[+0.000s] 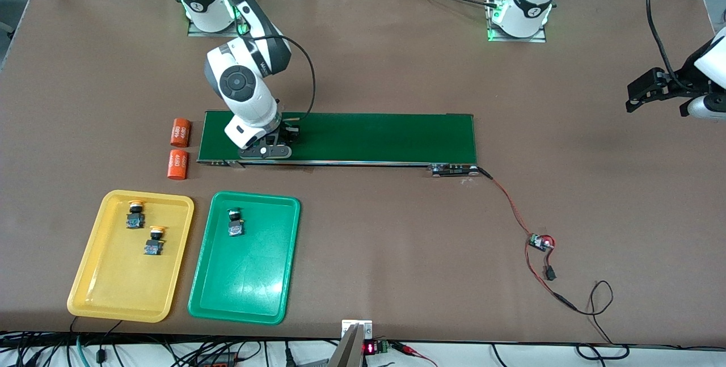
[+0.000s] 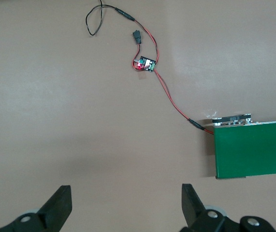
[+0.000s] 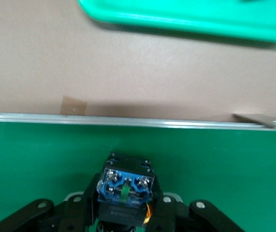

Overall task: Sort buttons by color to trays
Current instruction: 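Carry the button to the green tray and open the right gripper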

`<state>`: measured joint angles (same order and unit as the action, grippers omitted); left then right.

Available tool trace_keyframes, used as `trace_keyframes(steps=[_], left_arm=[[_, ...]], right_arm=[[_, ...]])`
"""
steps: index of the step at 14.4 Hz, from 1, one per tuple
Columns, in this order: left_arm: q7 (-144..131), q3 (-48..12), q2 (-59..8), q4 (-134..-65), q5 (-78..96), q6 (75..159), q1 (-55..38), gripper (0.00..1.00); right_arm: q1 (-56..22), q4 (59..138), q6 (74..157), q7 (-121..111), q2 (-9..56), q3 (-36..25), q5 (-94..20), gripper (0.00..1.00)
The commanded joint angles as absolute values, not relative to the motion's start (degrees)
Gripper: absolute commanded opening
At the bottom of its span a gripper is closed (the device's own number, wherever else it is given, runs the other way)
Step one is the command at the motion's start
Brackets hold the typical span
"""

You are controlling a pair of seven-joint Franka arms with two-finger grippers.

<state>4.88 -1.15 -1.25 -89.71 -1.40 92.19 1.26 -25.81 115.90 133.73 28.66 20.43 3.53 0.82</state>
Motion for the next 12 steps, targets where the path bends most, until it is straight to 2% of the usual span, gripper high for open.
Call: trace_keyframes(steps=[1, 4, 8, 12], left_arm=[[5.71, -0.88, -1.49, -88.86, -1.67, 91.32, 0.88, 1.0], [5.8, -0.79, -1.49, -88.77, -1.67, 91.05, 0.97, 1.0], [5.71, -0.79, -1.49, -88.86, -1.67, 91.05, 0.97, 1.0], [5.71, -0.79, -1.49, -88.86, -1.67, 91.05, 0.97, 1.0]], right_arm=[[-23.65, 106.56, 125.17, 26.55, 19.25, 3.6, 1.05, 0.11], [-19.88, 99.69, 127.43, 21.2, 23.1, 3.6, 1.06, 0.11], [-15.38, 89.5, 140.24, 14.69, 35.13, 3.95, 0.35, 0.11], [-15.73, 81.14, 146.32, 12.75, 44.89, 4.13, 0.35, 0.11]])
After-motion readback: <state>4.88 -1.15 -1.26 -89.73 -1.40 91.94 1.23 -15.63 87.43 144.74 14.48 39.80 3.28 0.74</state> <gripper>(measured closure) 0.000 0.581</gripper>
